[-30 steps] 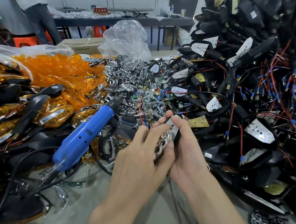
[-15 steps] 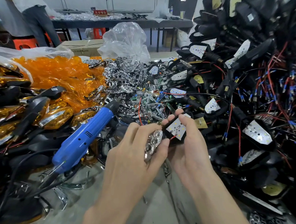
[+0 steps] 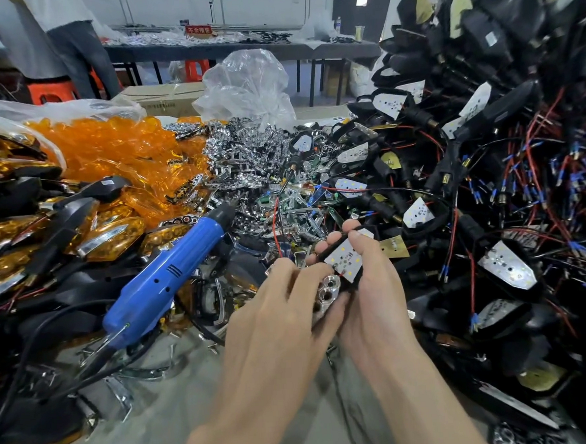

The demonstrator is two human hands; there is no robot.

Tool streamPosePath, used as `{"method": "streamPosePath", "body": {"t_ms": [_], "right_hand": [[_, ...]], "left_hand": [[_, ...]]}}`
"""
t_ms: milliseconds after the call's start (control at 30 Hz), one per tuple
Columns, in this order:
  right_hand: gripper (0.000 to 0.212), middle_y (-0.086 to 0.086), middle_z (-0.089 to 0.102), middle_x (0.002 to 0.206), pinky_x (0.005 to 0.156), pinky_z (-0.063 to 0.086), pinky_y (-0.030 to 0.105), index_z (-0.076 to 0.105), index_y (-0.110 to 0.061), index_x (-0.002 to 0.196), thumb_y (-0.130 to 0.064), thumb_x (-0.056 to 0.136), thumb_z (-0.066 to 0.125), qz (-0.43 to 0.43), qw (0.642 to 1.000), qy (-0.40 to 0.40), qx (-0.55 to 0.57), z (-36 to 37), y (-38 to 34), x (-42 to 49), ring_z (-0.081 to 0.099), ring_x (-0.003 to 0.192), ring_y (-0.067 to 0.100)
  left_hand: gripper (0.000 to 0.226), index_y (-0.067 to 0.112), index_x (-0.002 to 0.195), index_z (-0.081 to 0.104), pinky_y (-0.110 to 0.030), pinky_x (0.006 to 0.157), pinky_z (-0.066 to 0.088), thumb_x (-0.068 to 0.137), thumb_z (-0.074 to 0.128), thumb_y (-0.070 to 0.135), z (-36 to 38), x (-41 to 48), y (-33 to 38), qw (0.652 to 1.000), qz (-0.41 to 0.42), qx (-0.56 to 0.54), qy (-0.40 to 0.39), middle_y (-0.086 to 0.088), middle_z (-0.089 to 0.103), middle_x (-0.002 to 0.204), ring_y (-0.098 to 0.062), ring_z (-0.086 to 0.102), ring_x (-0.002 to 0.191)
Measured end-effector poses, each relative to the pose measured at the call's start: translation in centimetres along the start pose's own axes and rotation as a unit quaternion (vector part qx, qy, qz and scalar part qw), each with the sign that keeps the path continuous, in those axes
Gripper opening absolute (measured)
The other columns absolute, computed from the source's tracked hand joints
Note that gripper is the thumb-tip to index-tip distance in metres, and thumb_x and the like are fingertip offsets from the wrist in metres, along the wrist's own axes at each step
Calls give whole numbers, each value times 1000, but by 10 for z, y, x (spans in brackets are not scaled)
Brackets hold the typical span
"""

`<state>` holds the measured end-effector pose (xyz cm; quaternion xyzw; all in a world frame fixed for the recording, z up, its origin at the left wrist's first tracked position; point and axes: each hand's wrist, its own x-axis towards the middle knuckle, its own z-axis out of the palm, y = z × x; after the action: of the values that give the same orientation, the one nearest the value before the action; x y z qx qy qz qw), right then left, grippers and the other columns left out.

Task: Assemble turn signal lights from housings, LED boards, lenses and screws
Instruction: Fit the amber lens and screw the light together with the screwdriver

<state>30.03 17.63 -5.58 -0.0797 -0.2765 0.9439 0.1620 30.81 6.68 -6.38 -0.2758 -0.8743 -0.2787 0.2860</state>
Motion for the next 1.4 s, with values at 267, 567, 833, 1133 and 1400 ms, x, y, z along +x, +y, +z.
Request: {"method": "streamPosePath", "body": {"t_ms": [267, 567, 833, 1133, 1400], "right_hand": [[42, 1, 64, 74, 62, 58, 31, 77, -22, 71, -13, 102, 50, 7, 1000, -2, 4, -1, 0, 1, 64, 64, 17], [42, 0, 62, 77, 66, 59, 31, 75, -22, 71, -14, 103, 48, 23, 1000, -5, -2, -3, -1, 1, 63, 67, 17], [40, 1, 62, 79, 70, 58, 33, 75, -21, 75, -14, 103, 49, 25, 1000, -8, -4, -2, 0, 1, 63, 70, 18], [20, 1, 62, 82, 84, 54, 38, 68, -19, 91, -18, 103, 52, 49, 999, -7, -9, 1, -2, -3, 62, 75, 19], [7, 0, 61, 83, 84, 56, 34, 67, -19, 91, -22, 87, 62, 62, 997, -36, 16, 2, -3, -4, 62, 77, 18]], "left_hand": [[22, 35, 109, 61, -18, 52, 37, 93, 56, 48, 2, -1, -3, 998, -18, -55, -9, 11, 48, 92, -9, 53, 73], [19, 37, 105, 63, -18, 51, 38, 92, 56, 49, 0, -1, -2, 998, -19, -61, -17, 11, 47, 88, -5, 49, 67], [20, 36, 105, 62, -17, 50, 35, 93, 53, 49, -1, 0, -4, 999, -14, -36, -30, 12, 45, 89, -9, 49, 72], [33, 41, 127, 51, -17, 48, 34, 95, 51, 48, -3, 1, -4, 999, 16, -15, -38, 10, 40, 89, -5, 33, 63], [37, 42, 131, 52, -19, 47, 34, 95, 55, 47, -4, 1, -6, 998, 30, -20, -55, 9, 40, 89, -4, 36, 63]]}}
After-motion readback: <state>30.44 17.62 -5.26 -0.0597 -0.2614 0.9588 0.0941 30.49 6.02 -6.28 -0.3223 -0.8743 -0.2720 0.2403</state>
